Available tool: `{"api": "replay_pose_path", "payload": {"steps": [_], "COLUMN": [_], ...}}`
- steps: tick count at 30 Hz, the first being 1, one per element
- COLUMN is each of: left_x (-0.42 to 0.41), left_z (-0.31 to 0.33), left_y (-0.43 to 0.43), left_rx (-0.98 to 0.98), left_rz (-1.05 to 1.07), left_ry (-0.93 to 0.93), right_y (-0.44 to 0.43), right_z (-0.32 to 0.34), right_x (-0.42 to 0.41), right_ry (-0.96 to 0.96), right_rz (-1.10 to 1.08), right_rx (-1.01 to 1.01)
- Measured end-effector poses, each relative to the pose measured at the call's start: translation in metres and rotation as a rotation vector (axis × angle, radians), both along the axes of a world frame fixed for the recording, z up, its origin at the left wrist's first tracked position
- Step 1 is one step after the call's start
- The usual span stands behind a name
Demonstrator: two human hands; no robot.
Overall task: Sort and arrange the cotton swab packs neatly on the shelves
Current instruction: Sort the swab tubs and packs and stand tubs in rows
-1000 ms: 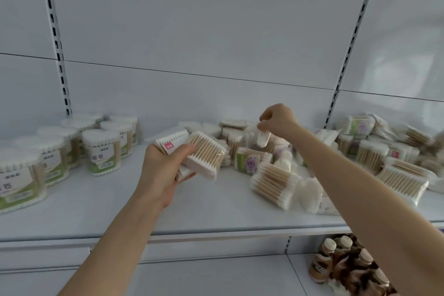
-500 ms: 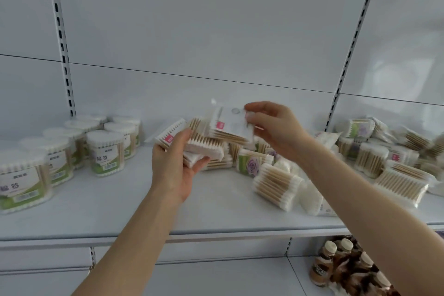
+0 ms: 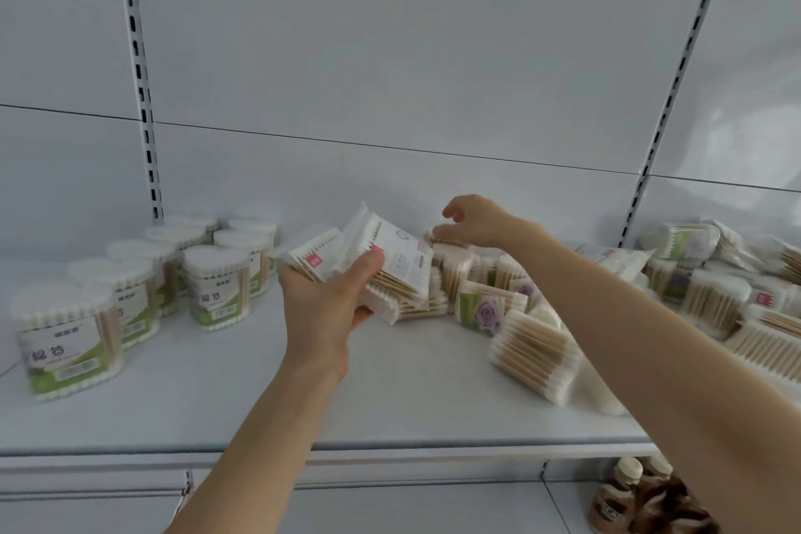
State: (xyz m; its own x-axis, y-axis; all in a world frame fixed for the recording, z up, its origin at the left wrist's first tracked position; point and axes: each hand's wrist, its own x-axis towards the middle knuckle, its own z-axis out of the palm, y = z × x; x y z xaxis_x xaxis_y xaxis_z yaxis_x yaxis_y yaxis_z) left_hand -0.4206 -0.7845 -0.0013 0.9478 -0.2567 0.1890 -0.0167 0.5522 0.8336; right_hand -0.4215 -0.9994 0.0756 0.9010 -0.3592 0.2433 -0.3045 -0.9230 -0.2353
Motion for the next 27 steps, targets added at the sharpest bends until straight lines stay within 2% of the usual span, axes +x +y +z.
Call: {"api": "replay_pose_path", "payload": {"steps": [2, 4, 9, 12, 15, 18, 21, 24, 27], "left_x": [0.002, 0.002, 0.001, -0.010, -0.033, -0.063, -0.097, -0.128, -0.151], "left_z": [-0.002, -0.003, -0.003, 0.003, 0.009, 0.010, 0.001, -0.013, -0.030], "left_y": [0.000, 0.000, 0.000, 0.002, 0.012, 0.033, 0.059, 0.093, 0.134], "left_rx": [-0.005, 0.000, 0.007, 0.011, -0.009, -0.060, -0.066, -0.038, -0.005], "left_rz": [-0.004, 0.000, 0.044, 0.059, 0.075, 0.105, 0.146, 0.211, 0.325], "left_ry": [0.000, 0.003, 0.010, 0.003, -0.014, -0.042, -0.090, -0.130, -0.090], "right_y": [-0.006, -0.010, -0.004, 0.013, 0.039, 0.073, 0.105, 0.139, 0.178], "right_z": [-0.007, -0.008, 0.010, 0.026, 0.030, 0.015, -0.015, -0.042, -0.063], "right_x": [0.012, 0.016, -0.007, -0.038, -0.072, -0.103, -0.122, -0.132, -0.140], "right_ry": [0.104, 0.037, -0.391, -0.597, -0.708, -0.726, -0.623, -0.525, -0.411], "right_rz": [-0.040, -0.059, 0.003, 0.176, 0.334, 0.447, 0.514, 0.623, 0.761], "right_rx": [-0.028, 0.005, 0.128, 0.362, 0.549, 0.476, 0.419, 0.445, 0.532]}}
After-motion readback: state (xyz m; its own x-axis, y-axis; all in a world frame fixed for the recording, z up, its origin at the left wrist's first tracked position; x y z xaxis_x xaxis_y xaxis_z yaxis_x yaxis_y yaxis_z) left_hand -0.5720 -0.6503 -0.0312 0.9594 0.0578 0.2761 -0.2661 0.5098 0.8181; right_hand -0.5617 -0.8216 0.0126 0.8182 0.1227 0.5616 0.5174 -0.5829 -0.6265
